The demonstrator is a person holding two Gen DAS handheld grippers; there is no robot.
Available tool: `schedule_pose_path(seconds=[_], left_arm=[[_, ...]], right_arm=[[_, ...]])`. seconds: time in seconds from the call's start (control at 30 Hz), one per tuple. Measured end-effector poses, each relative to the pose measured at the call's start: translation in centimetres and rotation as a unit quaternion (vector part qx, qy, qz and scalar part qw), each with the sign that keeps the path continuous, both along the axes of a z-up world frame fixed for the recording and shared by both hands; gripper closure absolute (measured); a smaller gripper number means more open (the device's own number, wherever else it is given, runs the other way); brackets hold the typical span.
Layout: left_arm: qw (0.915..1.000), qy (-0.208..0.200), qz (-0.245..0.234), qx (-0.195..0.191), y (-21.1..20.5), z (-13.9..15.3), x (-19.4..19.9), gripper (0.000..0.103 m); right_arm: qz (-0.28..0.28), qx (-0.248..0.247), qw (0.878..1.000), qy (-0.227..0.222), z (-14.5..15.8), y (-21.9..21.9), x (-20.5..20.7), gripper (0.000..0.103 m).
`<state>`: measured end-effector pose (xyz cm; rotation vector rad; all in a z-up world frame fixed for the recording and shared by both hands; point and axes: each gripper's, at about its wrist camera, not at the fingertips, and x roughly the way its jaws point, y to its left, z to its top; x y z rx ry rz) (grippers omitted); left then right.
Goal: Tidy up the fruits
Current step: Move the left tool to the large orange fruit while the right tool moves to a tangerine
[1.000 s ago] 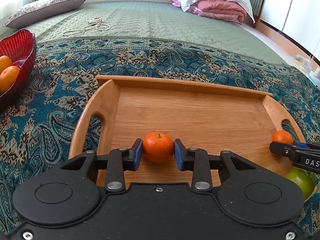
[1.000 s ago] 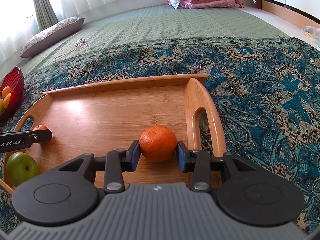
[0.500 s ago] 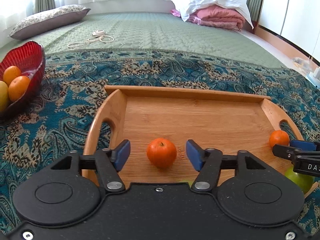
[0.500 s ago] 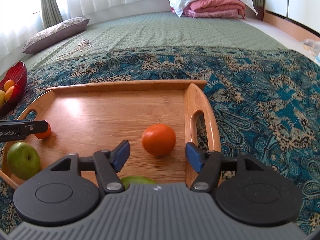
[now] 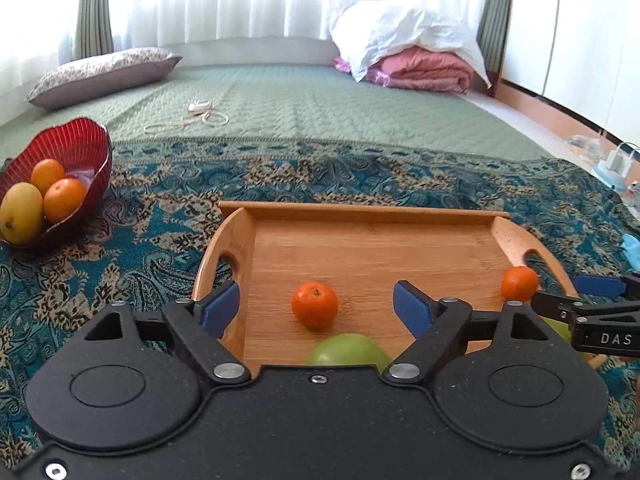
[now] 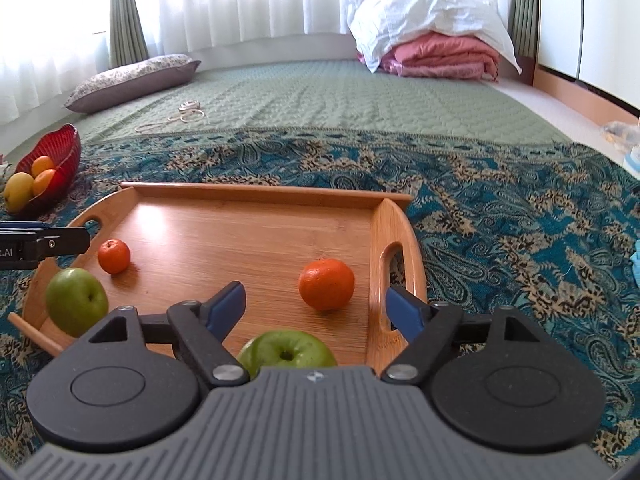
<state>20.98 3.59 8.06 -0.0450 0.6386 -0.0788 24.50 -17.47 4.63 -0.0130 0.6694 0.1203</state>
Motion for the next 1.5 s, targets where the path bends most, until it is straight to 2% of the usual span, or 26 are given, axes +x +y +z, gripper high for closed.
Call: schedule_pose_path(seconds=[0.4,0.63,0.8,1.13,1.5], left_arm=[[0.9988,-0.036,-0.032,0.003,-1.7,1.1,-5.3,0.008],[0.998,-0.044,-0.046,0.0,-2.7,0.8,-8.4,0.003],[0.9966,-0.05,-0.063,0.017,-3.7,0.0,-10.4,0.001],[0.9936,-0.039,-0.104,0.021,-4.8,-2.0,-13.8,0.0],[0.9927,-0.016,-0.119,0.009,-5.2,-3.5,-16.0,0.0]], right_arm=[[0.022,-0.006,0.999,-0.036,1.0,0.8,-3.7,0.013],[0.036,-0.006,0.998,-0.054,1.1,1.1,-6.4,0.012],[0.04,-0.025,0.997,-0.068,0.6,1.4,-8.5,0.012],[0.06,-0.06,0.994,-0.075,-1.0,1.4,-12.2,0.012],[0.077,-0.086,0.991,-0.068,-2.5,1.2,-14.6,0.011]])
